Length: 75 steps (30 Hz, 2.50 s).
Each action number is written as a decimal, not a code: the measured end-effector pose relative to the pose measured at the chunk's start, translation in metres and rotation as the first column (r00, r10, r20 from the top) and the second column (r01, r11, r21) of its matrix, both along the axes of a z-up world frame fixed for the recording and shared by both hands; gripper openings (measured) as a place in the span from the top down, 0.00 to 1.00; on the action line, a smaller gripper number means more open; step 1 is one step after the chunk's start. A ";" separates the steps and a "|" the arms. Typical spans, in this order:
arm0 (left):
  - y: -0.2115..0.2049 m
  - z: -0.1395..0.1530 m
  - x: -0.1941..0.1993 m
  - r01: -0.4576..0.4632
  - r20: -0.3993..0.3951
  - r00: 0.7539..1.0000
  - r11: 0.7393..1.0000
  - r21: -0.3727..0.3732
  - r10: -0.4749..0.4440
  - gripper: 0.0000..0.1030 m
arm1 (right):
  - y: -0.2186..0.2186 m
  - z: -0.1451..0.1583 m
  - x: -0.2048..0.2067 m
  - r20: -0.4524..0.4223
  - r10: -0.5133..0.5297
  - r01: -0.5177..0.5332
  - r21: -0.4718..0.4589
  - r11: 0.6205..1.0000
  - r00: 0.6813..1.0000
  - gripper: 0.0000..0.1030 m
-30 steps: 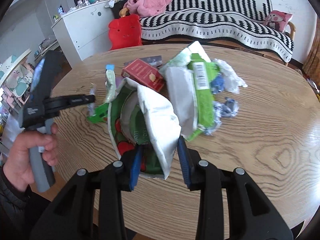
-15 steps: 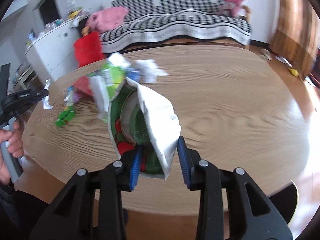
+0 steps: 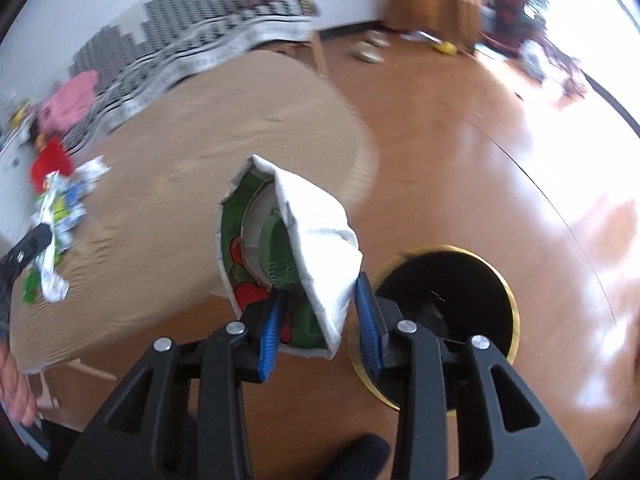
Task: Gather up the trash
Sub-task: 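Carry the chip bag and wrapper over the black trash bin, then open the right tool to drop the chip bag while the left tool drops the wrapper, then move both open tools back over the table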
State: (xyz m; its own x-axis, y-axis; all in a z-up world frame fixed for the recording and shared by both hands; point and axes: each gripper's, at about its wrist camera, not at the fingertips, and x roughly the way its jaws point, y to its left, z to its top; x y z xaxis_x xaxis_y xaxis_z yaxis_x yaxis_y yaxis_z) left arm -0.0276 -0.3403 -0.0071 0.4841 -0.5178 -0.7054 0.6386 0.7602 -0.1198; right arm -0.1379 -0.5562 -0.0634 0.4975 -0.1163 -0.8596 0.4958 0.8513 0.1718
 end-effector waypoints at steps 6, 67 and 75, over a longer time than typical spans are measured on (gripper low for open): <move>-0.074 -0.032 -0.045 0.175 -0.024 0.984 0.984 0.033 -0.174 0.94 | -0.058 -0.042 -0.034 -0.107 -0.111 0.116 0.042 0.992 0.988 0.66; -0.173 -0.109 -0.065 0.352 -0.203 0.919 0.935 0.043 -0.337 0.17 | -0.106 -0.042 -0.071 -0.129 -0.319 0.330 0.079 0.941 0.939 0.20; -0.064 -0.047 -0.014 0.175 -0.133 0.976 0.984 0.021 -0.171 0.10 | -0.026 0.008 0.002 -0.010 -0.166 0.166 0.021 0.986 0.986 0.20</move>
